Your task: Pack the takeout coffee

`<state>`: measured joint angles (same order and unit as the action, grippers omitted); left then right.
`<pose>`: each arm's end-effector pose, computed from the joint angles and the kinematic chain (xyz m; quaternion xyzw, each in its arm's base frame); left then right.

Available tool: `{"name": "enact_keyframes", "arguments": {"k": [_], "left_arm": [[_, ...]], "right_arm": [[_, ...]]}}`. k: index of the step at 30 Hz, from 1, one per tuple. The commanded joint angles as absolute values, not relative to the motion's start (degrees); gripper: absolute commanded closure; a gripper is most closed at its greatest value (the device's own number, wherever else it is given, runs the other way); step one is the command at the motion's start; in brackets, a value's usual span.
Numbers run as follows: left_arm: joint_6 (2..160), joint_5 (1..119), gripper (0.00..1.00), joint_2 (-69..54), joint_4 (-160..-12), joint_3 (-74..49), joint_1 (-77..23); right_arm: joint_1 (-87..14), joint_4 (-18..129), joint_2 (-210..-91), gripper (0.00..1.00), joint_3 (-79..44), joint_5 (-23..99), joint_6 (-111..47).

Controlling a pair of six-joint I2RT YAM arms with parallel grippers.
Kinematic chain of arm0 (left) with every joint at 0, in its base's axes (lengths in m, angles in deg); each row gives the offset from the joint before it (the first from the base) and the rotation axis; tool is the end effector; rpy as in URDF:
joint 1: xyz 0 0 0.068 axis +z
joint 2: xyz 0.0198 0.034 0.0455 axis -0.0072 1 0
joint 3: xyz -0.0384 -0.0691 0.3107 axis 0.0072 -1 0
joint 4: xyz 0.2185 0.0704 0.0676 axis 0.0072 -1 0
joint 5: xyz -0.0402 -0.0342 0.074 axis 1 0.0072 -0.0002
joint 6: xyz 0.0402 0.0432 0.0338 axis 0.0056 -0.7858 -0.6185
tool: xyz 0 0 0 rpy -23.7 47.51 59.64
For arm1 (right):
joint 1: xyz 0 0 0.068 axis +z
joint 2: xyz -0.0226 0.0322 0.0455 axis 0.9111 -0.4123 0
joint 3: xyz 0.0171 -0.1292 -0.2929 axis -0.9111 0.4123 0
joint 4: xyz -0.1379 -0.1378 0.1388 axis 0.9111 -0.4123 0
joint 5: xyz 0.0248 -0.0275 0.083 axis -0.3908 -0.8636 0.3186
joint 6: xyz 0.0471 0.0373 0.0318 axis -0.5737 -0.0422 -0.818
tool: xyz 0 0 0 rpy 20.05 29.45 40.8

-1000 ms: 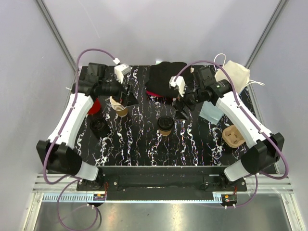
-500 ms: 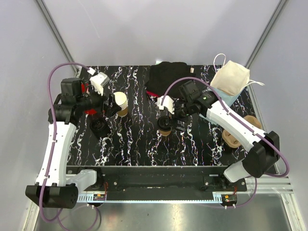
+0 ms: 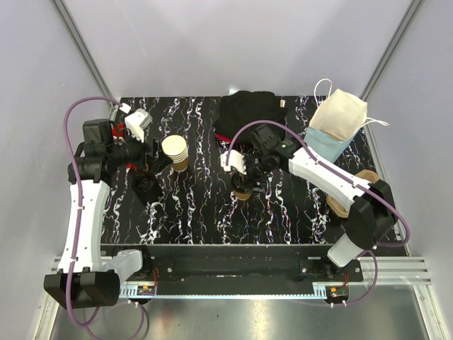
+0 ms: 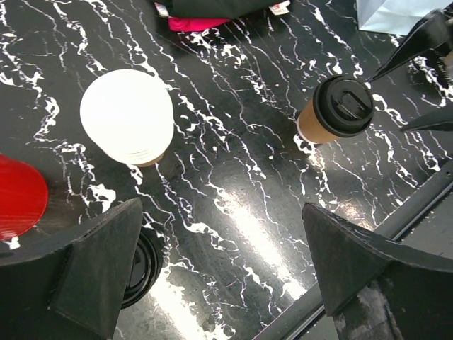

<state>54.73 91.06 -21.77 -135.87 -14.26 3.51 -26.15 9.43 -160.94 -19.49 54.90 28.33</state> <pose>0.1701 -0.0231 0.4110 0.2278 0.8297 -0.2308 0.4544 0.2316 0.2203 0.3239 -0.7223 0.6119 0.1741 0.2710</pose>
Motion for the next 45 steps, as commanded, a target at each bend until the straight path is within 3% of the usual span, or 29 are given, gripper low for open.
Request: {"name": "enact_keyframes", "arguments": {"k": [1,3,9,25,45], "left_arm": [[55.01,95.74,0.01,-22.49,-132.84,-15.23,5.29],[55.27,96.27,0.01,-22.49,-132.58,-15.59,6.08],[55.36,98.81,0.01,-22.23,-132.58,-15.94,7.32],[55.54,100.84,0.01,-22.05,-132.58,-16.47,8.46],[55.63,101.89,0.01,-21.52,-132.66,-16.73,9.25]], "right_arm": [[-25.49,11.06,-161.94,0.29,-21.54,56.89,30.36],[-25.31,11.06,-162.20,0.42,-21.54,57.41,30.27],[-24.87,12.11,-162.81,0.48,-20.66,57.68,29.84],[-24.61,12.82,-165.63,0.51,-19.52,54.87,30.54],[-22.68,11.94,-166.15,0.65,-17.67,50.56,32.03]]}}
